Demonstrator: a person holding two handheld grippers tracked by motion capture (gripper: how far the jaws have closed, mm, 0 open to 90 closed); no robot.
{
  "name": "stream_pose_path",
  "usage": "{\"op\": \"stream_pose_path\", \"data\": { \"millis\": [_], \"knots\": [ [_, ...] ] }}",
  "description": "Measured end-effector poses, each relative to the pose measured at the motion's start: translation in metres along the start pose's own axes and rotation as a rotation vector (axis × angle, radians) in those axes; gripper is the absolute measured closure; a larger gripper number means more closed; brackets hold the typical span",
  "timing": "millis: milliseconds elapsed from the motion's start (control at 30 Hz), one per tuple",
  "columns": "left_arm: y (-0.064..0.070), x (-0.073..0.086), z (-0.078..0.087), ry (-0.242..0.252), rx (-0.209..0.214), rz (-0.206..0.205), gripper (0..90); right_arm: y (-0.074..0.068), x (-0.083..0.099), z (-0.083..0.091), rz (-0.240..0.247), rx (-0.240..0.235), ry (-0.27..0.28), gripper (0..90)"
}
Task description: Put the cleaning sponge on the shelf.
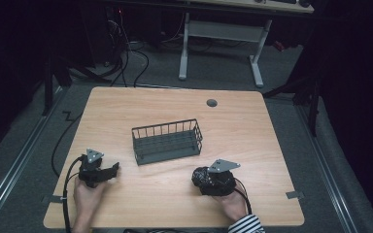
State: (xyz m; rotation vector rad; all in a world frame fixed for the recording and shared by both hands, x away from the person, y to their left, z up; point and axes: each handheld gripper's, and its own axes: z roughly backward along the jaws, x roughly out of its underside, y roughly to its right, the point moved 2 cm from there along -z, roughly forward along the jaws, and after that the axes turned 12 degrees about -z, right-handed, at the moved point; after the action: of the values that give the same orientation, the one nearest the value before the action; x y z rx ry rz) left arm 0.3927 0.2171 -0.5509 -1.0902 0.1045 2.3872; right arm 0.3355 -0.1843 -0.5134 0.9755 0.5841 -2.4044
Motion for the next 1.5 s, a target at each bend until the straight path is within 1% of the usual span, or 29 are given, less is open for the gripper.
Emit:
{"op": "stream_pose_path", "data": {
  "millis": [200, 300, 333, 367, 400, 433, 467, 500, 633, 667, 700, 733, 767, 800, 867, 900, 933, 967, 1000, 1033, 1067, 1100, 1167, 1200, 1233, 1300, 1400, 1500],
  "knots": [
    [0.000, 0.000, 0.000, 0.000, 0.000, -0.001, 24.6, -0.002, -0.011, 0.008, -0.004, -0.028, 0.019, 37.4],
    [0.000, 0.000, 0.000, 0.000, -0.001, -0.001, 24.5, -0.001, -0.025, 0.014, -0.032, -0.082, 0.004, 37.3],
    [0.000, 0.000, 0.000, 0.000, -0.001, -0.001, 24.5, -0.001, -0.025, 0.014, -0.032, -0.082, 0.004, 37.3],
    [0.000, 0.000, 0.000, 0.000, -0.001, -0.001, 24.5, 0.000, -0.032, 0.016, -0.044, -0.104, 0.007, 37.3],
    [0.000, 0.000, 0.000, 0.000, -0.001, -0.001, 24.4, 0.000, -0.036, 0.018, -0.045, -0.110, 0.014, 37.3],
    [0.000, 0.000, 0.000, 0.000, -0.001, -0.001, 24.5, 0.000, -0.036, 0.018, -0.045, -0.110, 0.014, 37.3],
    [0.000, 0.000, 0.000, 0.000, -0.001, -0.001, 24.5, 0.000, -0.039, 0.019, -0.043, -0.114, 0.020, 37.3],
    [0.000, 0.000, 0.000, 0.000, -0.001, -0.001, 24.4, -0.001, -0.048, 0.023, -0.035, -0.121, 0.032, 37.3],
    [0.000, 0.000, 0.000, 0.000, -0.001, -0.001, 24.4, -0.006, -0.064, 0.027, -0.009, -0.138, 0.044, 37.3],
    [0.000, 0.000, 0.000, 0.000, -0.001, -0.001, 24.4, -0.006, -0.064, 0.027, -0.009, -0.138, 0.044, 37.3],
    [0.000, 0.000, 0.000, 0.000, -0.001, -0.001, 24.4, -0.008, -0.072, 0.028, 0.006, -0.138, 0.046, 37.2],
    [0.000, 0.000, 0.000, 0.000, -0.001, -0.001, 24.4, -0.008, -0.072, 0.028, 0.006, -0.138, 0.046, 37.2],
    [0.000, 0.000, 0.000, 0.000, -0.001, -0.001, 24.4, -0.010, -0.079, 0.028, 0.023, -0.137, 0.050, 37.2],
    [0.000, 0.000, 0.000, 0.000, -0.001, -0.001, 24.4, -0.010, -0.079, 0.028, 0.023, -0.137, 0.050, 37.2],
    [0.000, 0.000, 0.000, 0.000, -0.001, -0.001, 24.4, -0.011, -0.086, 0.028, 0.031, -0.133, 0.053, 37.3],
    [0.000, 0.000, 0.000, 0.000, -0.001, -0.001, 24.4, -0.012, -0.093, 0.028, 0.041, -0.130, 0.062, 37.2],
    [0.000, 0.000, 0.000, 0.000, -0.001, -0.001, 24.4, -0.013, -0.097, 0.028, 0.042, -0.128, 0.067, 37.2],
    [0.000, 0.000, 0.000, 0.000, -0.001, -0.001, 24.4, -0.013, -0.097, 0.028, 0.042, -0.128, 0.067, 37.2],
    [0.000, 0.000, 0.000, 0.001, -0.002, 0.000, 24.3, -0.013, -0.105, 0.028, 0.048, -0.121, 0.077, 37.3],
    [0.000, 0.000, 0.000, 0.001, -0.001, 0.000, 24.3, -0.013, -0.105, 0.028, 0.048, -0.121, 0.077, 37.3],
    [0.000, 0.000, 0.000, 0.001, -0.001, -0.001, 24.2, -0.012, -0.109, 0.027, 0.046, -0.116, 0.083, 37.3],
    [0.000, 0.000, 0.000, 0.001, -0.001, -0.002, 24.0, -0.011, -0.117, 0.026, 0.038, -0.108, 0.096, 37.2],
    [0.000, 0.000, 0.000, 0.001, 0.000, -0.002, 24.0, -0.010, -0.120, 0.025, 0.038, -0.104, 0.098, 37.2],
    [0.000, 0.000, 0.000, 0.001, 0.000, -0.002, 23.9, -0.009, -0.128, 0.021, 0.034, -0.093, 0.102, 37.2],
    [0.000, 0.000, 0.000, 0.001, 0.000, -0.002, 23.8, -0.009, -0.130, 0.018, 0.027, -0.091, 0.095, 37.2],
    [0.000, 0.000, 0.000, 0.001, 0.000, -0.002, 23.8, -0.008, -0.134, 0.010, 0.034, -0.074, 0.077, 37.1],
    [0.000, 0.000, 0.000, 0.001, 0.000, -0.003, 23.8, -0.006, -0.139, -0.002, 0.038, -0.054, 0.064, 37.1],
    [0.000, 0.000, 0.000, 0.000, 0.000, -0.003, 23.8, 0.001, -0.146, -0.014, 0.007, -0.035, 0.056, 36.9]
  ]
}}
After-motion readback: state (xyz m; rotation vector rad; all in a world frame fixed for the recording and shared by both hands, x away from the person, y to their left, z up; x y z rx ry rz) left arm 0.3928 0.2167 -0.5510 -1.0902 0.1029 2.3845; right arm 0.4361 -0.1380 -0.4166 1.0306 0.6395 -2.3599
